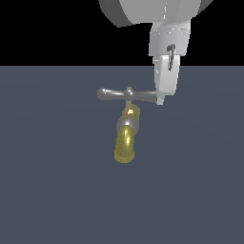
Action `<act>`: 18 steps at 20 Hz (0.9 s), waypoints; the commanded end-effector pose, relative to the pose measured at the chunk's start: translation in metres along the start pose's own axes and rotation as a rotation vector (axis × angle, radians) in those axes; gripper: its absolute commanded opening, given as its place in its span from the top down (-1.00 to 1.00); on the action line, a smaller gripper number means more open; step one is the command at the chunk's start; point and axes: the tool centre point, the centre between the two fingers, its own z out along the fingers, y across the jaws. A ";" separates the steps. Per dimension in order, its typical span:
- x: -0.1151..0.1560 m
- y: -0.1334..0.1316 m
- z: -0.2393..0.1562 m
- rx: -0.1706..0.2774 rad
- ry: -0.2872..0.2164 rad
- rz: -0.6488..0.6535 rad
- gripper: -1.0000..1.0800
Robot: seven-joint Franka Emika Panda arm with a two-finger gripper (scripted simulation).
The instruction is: Turn on the faucet by rotating a designated handle.
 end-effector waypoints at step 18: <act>-0.007 0.054 0.000 0.000 0.000 0.000 1.00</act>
